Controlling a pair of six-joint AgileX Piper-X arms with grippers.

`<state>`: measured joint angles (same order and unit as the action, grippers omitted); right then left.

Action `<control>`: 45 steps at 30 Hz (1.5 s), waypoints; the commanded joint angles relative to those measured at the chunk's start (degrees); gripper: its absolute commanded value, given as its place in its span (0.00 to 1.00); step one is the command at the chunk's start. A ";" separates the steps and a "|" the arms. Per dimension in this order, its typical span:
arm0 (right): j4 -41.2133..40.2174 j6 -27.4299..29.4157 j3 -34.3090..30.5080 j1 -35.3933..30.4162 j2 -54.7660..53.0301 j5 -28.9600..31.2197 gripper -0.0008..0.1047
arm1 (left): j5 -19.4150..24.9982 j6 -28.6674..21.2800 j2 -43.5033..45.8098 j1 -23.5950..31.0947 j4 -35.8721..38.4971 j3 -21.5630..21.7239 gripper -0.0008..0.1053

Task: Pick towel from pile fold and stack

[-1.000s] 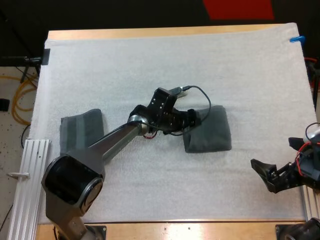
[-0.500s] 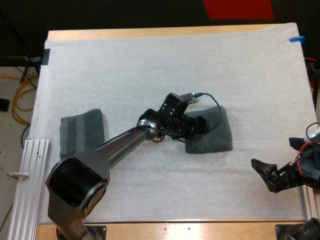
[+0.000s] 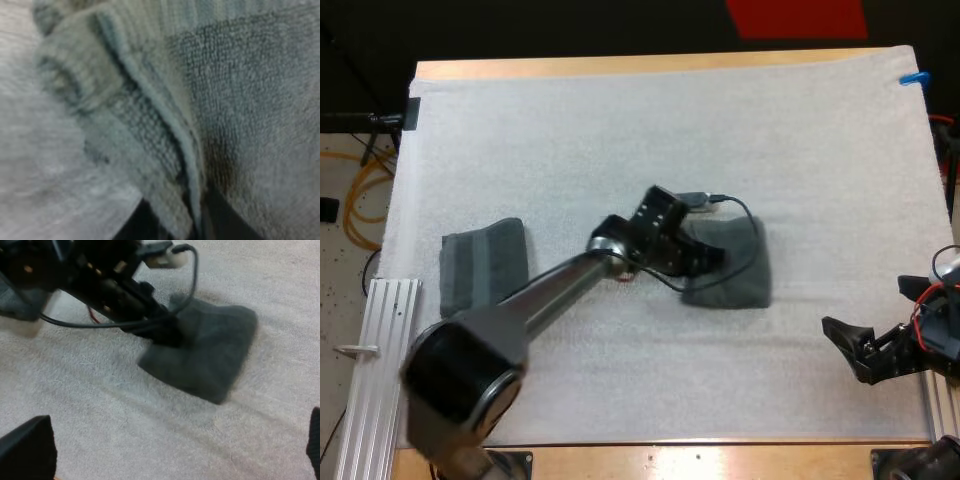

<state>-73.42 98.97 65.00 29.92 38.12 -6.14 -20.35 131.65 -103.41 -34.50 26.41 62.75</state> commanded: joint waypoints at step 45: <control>1.36 -0.20 0.45 -0.12 0.09 -0.07 0.95 | 20.35 -39.37 18.55 48.60 33.15 1.41 0.01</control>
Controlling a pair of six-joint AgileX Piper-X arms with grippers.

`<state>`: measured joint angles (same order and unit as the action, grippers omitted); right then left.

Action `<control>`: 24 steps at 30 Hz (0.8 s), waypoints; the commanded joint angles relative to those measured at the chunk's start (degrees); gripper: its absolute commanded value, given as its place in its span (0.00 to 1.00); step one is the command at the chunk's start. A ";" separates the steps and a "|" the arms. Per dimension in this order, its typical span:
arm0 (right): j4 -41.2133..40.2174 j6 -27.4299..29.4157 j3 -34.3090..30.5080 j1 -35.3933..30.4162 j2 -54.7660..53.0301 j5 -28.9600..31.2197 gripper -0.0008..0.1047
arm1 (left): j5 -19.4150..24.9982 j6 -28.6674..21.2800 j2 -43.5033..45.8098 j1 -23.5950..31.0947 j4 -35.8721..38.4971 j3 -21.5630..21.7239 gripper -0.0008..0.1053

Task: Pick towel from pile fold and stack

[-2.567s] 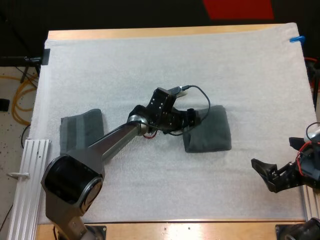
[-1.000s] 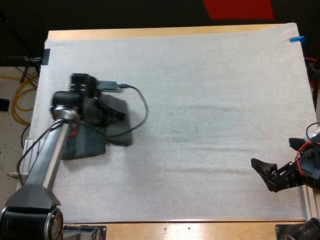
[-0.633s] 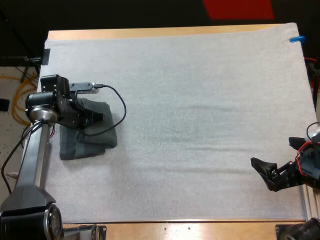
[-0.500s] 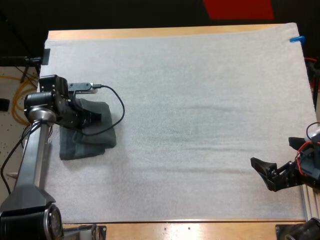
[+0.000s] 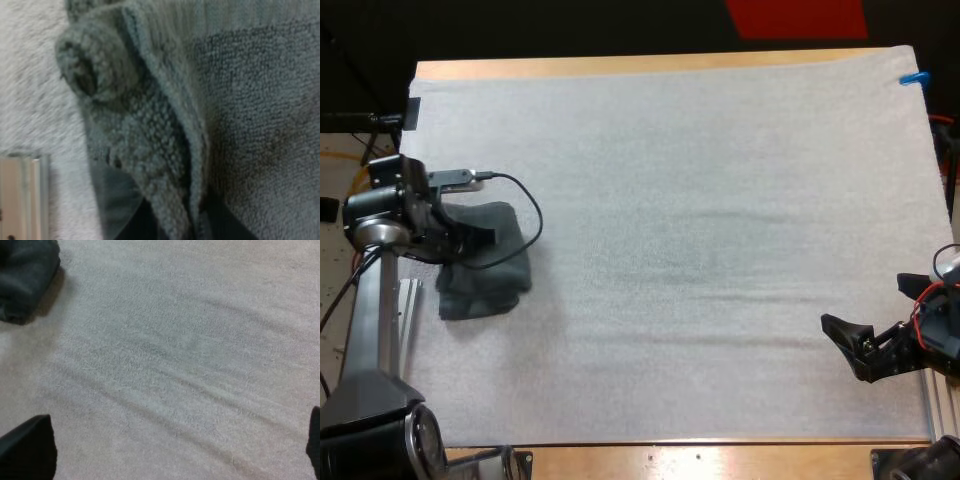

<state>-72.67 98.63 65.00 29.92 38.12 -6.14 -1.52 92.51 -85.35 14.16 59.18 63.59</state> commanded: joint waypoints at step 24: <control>0.50 0.14 0.45 -0.12 0.09 -0.07 0.95 | -18.76 -1.27 6.71 4.72 1.45 0.94 0.01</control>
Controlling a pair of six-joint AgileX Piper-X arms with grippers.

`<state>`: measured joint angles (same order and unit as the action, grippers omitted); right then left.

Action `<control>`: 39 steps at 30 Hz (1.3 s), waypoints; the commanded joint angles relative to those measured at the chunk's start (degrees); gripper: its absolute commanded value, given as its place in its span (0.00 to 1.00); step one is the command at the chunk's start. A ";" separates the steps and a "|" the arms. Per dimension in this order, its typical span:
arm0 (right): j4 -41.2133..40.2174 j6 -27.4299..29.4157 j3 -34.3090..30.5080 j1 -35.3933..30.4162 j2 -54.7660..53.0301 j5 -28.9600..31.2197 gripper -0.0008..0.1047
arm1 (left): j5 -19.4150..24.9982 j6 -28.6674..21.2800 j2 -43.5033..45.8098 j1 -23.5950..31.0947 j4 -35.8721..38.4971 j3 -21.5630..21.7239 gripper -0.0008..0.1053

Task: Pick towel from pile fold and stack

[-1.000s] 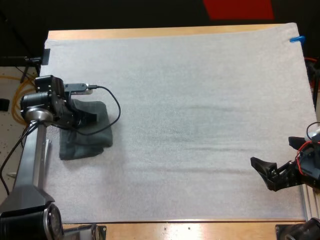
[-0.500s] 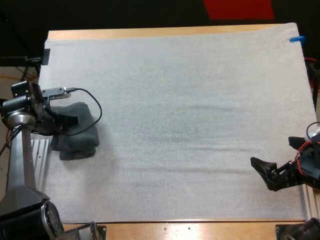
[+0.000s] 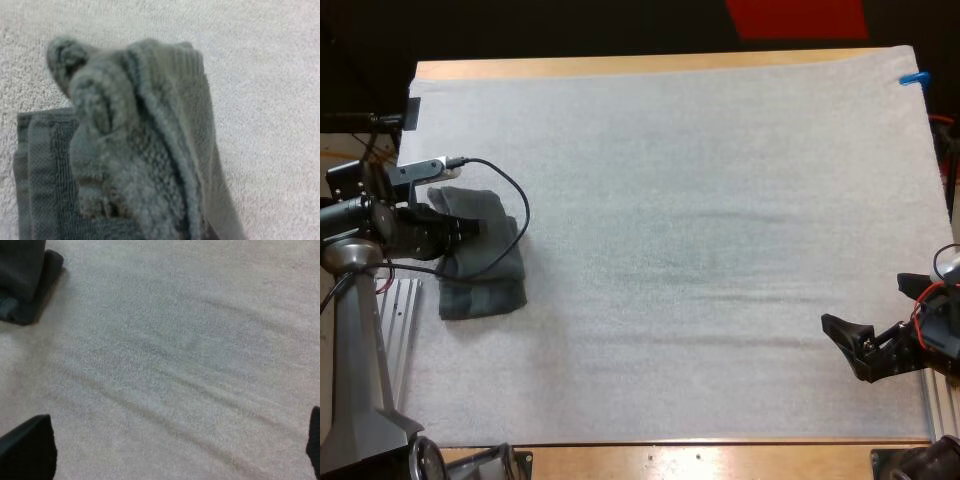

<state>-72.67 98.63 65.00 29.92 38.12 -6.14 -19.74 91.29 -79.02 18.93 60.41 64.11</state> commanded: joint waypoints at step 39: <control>6.47 0.14 0.45 -0.12 1.54 -9.56 0.95 | 23.04 -2.81 -4.94 -0.05 -1.00 0.42 0.49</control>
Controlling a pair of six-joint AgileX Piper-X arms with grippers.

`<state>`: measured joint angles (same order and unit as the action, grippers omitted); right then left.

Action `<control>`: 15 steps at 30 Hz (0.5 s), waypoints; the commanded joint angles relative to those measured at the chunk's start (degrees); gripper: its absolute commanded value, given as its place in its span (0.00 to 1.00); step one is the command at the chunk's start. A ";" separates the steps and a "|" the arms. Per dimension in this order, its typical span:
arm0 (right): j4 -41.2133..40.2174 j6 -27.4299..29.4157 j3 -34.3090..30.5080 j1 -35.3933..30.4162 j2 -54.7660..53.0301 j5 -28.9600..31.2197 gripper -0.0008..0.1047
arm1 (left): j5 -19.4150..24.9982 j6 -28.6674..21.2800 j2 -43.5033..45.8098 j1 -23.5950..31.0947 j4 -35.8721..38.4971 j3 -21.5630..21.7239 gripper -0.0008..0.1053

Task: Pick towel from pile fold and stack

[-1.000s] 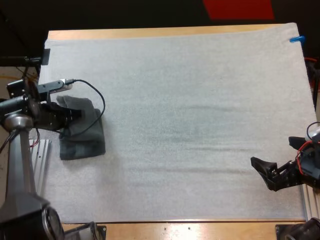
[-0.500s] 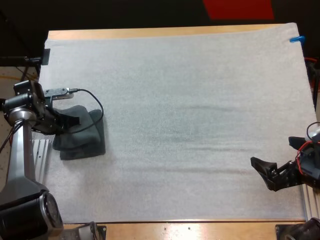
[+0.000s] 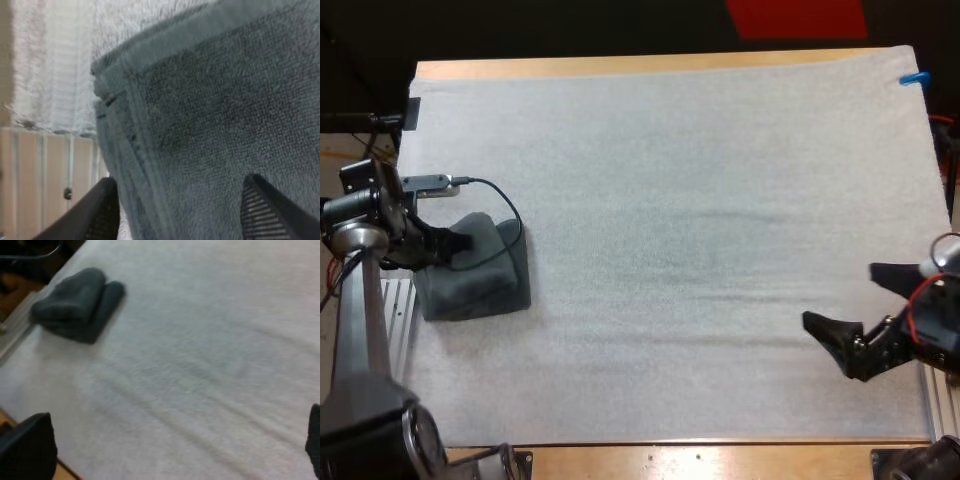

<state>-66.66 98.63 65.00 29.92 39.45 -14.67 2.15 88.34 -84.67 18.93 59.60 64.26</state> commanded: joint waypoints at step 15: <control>5.52 0.14 0.45 -0.12 5.78 -8.19 0.95 | 1.16 2.77 0.77 -4.74 -6.81 -7.56 0.49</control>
<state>-61.86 98.57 65.00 29.92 45.56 -21.84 2.33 90.45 -84.02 14.40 53.13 56.72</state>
